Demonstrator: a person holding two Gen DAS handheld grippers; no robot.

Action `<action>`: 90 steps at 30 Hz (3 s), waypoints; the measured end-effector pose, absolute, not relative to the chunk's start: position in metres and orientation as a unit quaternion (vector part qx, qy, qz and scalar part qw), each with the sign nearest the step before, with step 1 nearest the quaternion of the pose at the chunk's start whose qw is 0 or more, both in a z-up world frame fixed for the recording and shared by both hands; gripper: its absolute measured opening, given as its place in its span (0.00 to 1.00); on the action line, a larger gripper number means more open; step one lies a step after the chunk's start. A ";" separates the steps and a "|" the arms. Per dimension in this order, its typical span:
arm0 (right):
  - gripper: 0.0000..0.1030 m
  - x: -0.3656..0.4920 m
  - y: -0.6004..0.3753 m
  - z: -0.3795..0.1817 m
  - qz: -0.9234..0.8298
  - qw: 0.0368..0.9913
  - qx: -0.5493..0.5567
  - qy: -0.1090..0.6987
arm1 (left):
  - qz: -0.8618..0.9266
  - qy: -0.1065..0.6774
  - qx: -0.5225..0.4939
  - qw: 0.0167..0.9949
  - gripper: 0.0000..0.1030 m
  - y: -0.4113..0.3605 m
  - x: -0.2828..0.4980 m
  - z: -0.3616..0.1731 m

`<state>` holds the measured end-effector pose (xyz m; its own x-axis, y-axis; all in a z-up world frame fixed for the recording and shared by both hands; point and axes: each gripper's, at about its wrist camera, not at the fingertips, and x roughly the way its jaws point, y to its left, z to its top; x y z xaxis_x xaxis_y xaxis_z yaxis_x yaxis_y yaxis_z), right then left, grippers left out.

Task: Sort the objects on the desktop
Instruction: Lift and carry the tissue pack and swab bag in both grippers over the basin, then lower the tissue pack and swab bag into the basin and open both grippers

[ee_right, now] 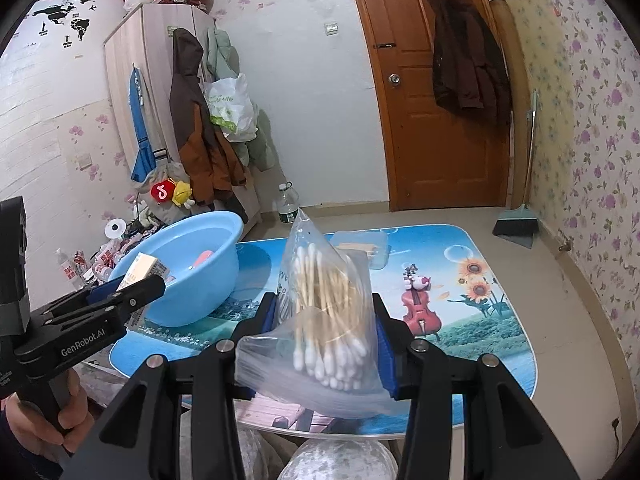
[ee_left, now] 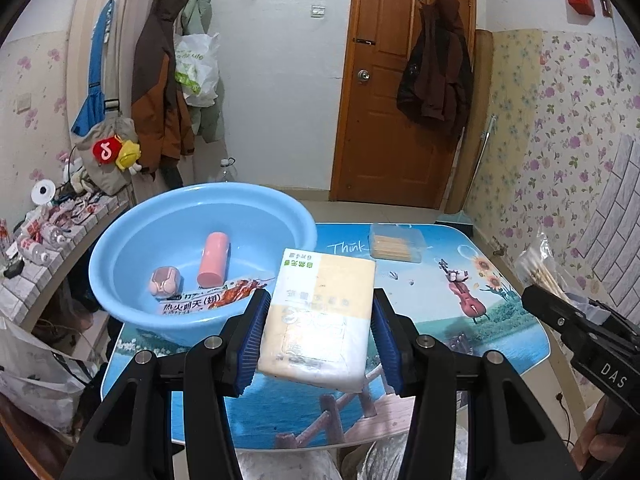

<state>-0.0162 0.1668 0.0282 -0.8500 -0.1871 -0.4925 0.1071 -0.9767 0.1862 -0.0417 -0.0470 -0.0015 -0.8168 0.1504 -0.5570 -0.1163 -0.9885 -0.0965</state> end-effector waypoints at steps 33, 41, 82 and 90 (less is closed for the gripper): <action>0.44 -0.024 0.173 0.008 -0.954 0.085 0.276 -0.083 | 0.946 -0.017 -0.318 0.065 0.46 -0.034 -0.049 -0.021; 0.44 -0.026 0.175 0.011 -0.956 0.083 0.270 -0.083 | 0.950 -0.012 -0.305 0.062 0.46 -0.040 -0.050 -0.009; 0.44 -0.140 -0.030 0.080 -0.942 0.235 0.237 0.019 | 0.964 -0.035 -0.262 -0.023 0.46 -0.193 -0.095 0.038; 0.44 -0.158 -0.043 0.061 -0.935 0.242 0.257 0.021 | 0.960 -0.037 -0.276 -0.020 0.46 -0.193 -0.109 0.022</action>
<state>-0.1578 -0.0427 0.0610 -0.7502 -0.4420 -0.4917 0.4634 -0.8820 0.0858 -0.1087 -0.1931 0.0216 -0.8467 -0.0175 -0.5318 0.0585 -0.9965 -0.0604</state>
